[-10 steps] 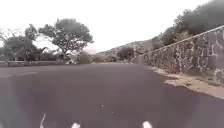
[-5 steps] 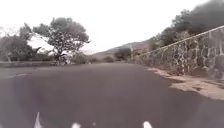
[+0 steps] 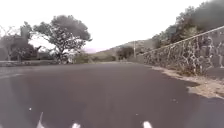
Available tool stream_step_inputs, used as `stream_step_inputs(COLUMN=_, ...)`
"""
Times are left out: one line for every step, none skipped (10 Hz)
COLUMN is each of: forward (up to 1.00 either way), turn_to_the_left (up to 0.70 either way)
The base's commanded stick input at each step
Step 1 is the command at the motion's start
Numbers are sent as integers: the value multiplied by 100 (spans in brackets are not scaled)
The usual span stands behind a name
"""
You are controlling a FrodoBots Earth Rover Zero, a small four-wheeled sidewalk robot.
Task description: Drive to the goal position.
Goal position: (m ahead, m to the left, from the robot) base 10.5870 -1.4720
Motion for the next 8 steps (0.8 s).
stream_step_inputs(forward=100, turn_to_the_left=-25)
stream_step_inputs(forward=100, turn_to_the_left=-25)
stream_step_inputs(forward=100, turn_to_the_left=-25)
stream_step_inputs(forward=100, turn_to_the_left=-25)
stream_step_inputs(forward=100, turn_to_the_left=-25)
stream_step_inputs(forward=100, turn_to_the_left=-25)
stream_step_inputs(forward=100, turn_to_the_left=-26)
stream_step_inputs(forward=100, turn_to_the_left=-26)
